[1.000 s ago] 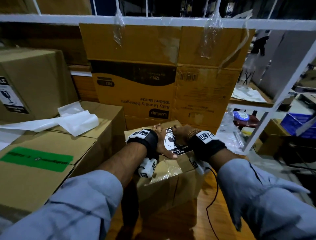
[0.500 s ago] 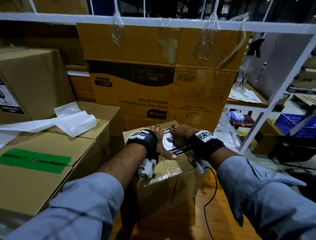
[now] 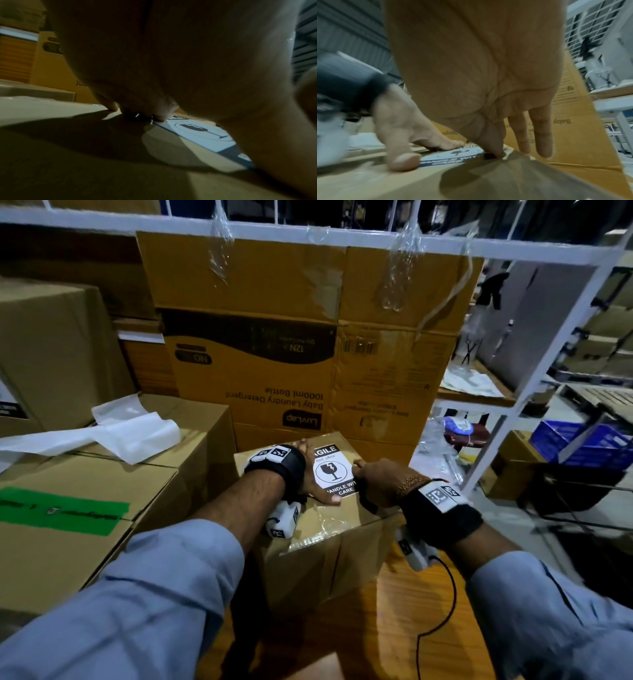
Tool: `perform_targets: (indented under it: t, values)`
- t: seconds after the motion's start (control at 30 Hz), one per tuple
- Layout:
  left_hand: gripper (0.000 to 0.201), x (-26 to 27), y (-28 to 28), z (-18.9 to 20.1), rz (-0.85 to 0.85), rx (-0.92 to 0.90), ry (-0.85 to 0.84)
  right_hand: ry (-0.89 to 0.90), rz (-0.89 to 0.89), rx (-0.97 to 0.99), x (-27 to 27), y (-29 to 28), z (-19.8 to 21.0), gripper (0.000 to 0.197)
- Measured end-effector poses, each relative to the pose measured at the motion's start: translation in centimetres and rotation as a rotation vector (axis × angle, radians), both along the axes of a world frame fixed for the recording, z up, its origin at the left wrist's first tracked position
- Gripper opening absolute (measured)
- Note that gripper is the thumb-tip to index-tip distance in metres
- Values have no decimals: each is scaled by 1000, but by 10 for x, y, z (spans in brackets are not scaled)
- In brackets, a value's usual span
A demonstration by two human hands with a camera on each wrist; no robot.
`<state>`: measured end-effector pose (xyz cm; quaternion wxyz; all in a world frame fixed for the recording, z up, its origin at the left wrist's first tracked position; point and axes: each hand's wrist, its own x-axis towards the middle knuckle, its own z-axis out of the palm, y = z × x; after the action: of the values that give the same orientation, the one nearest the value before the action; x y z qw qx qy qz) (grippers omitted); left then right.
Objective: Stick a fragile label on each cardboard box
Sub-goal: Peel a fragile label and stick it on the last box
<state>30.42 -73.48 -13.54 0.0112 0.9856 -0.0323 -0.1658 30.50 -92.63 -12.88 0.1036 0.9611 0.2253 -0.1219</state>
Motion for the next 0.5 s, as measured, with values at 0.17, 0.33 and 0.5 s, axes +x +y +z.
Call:
perform_targets:
  t: [0.17,0.33,0.5]
  values:
    - [139,-9,-3,13,-70,5,-8,-41,33,5,-28,-22,-1,62]
    - [149,-8,1,8,-65,4,-29,-132,36,3,-52,-33,-6,50]
    - [131,-4,5,17,-97,0,7,-225,-124,181,-71,-24,-2,24]
